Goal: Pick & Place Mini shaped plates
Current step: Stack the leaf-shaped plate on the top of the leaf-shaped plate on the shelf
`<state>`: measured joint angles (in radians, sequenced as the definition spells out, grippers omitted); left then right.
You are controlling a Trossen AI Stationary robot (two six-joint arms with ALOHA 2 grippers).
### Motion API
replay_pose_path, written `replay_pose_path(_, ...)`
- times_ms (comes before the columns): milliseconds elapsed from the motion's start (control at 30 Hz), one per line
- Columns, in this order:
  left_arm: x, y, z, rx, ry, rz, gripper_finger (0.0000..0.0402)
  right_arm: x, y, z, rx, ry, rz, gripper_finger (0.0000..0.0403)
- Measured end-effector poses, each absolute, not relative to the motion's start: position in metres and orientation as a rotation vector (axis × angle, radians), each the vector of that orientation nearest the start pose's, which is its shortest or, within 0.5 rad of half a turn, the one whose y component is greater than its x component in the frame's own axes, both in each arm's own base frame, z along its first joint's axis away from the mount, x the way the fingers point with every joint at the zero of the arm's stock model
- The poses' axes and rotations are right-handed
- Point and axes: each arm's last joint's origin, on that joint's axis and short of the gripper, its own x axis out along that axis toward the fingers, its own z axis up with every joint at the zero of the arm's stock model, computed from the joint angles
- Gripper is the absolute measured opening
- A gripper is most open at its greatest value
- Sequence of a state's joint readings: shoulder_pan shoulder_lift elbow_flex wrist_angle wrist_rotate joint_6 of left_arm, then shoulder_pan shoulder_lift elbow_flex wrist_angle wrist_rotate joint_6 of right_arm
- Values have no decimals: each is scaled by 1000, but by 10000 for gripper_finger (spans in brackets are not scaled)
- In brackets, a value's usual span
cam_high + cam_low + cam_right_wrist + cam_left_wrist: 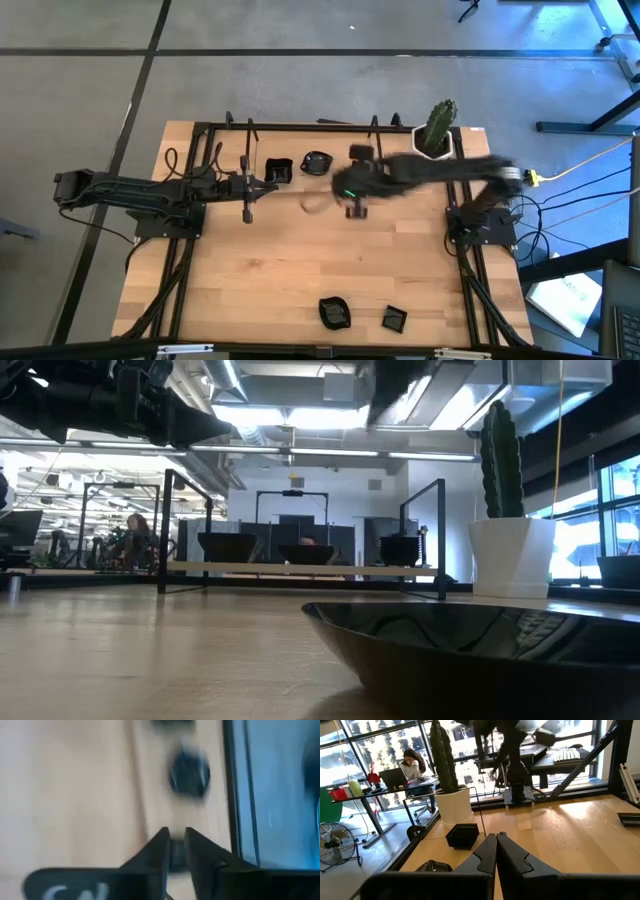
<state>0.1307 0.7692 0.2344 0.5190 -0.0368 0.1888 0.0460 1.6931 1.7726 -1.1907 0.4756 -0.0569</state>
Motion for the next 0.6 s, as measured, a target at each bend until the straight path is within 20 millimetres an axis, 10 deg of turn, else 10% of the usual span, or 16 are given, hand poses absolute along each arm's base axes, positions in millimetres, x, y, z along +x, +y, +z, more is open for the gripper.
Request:
replay_pose_path(200,167,23,212,187,32,166,7,262,64,388,-312,637,-171,6)
replay_pose_path(600,167,23,212,187,33,165,8,190,117,286,-102,631,119,9)
